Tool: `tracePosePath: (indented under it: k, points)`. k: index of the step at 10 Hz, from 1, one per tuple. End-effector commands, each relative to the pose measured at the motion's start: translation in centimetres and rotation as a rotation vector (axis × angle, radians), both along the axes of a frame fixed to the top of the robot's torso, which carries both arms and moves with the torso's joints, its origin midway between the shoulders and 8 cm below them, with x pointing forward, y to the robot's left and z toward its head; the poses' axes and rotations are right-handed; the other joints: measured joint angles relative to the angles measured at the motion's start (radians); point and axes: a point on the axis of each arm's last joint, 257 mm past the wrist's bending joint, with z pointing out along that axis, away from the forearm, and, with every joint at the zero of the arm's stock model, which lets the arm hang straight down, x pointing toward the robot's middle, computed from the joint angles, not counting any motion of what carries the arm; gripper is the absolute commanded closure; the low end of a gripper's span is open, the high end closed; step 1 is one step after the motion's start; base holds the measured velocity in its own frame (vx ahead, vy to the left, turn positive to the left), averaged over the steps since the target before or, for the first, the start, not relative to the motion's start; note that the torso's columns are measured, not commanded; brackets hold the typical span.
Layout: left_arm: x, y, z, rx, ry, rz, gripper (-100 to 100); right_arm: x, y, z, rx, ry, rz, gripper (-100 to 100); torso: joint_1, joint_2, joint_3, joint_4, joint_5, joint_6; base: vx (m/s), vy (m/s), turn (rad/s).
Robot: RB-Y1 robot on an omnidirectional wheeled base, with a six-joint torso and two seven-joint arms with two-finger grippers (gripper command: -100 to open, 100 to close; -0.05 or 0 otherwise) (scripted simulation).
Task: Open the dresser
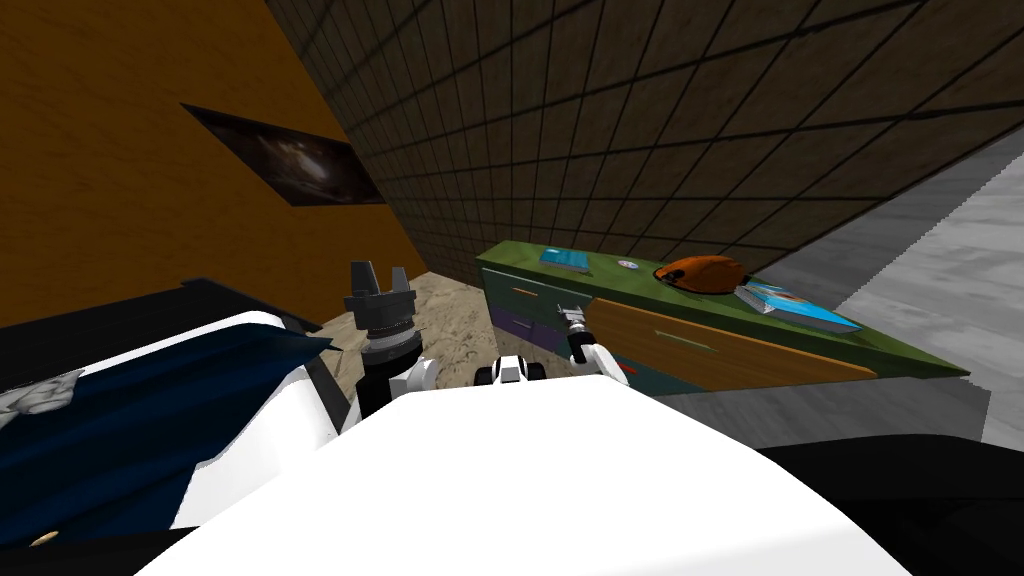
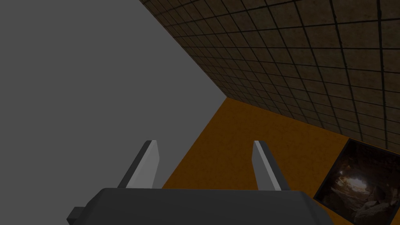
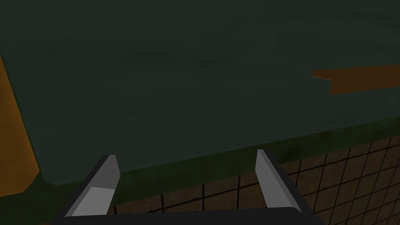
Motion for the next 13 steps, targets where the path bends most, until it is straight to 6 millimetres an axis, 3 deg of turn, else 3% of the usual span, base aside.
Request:
tracePosePath:
  k: [1,7,13]
  points:
    - [0.0,0.0,0.0,0.000,0.000,0.000,0,-0.2,-1.4,-1.7,-0.109,0.062,-0.041,-100,-0.001,0.001,0.000,0.000,0.000,0.000,0.076,0.074,0.000]
    - [0.0,0.0,0.0,0.000,0.000,0.000,0,-0.6,-3.3,-4.0,-0.340,0.165,-0.103,-100,-0.001,0.001,0.000,0.000,0.000,0.000,0.063,0.052,0.006]
    - [0.0,0.0,0.0,0.000,0.000,0.000,0,-1.0,-4.7,-5.1,-0.548,0.238,-0.148,-100,-0.001,0.002,0.001,0.000,0.000,0.000,0.038,0.048,0.017]
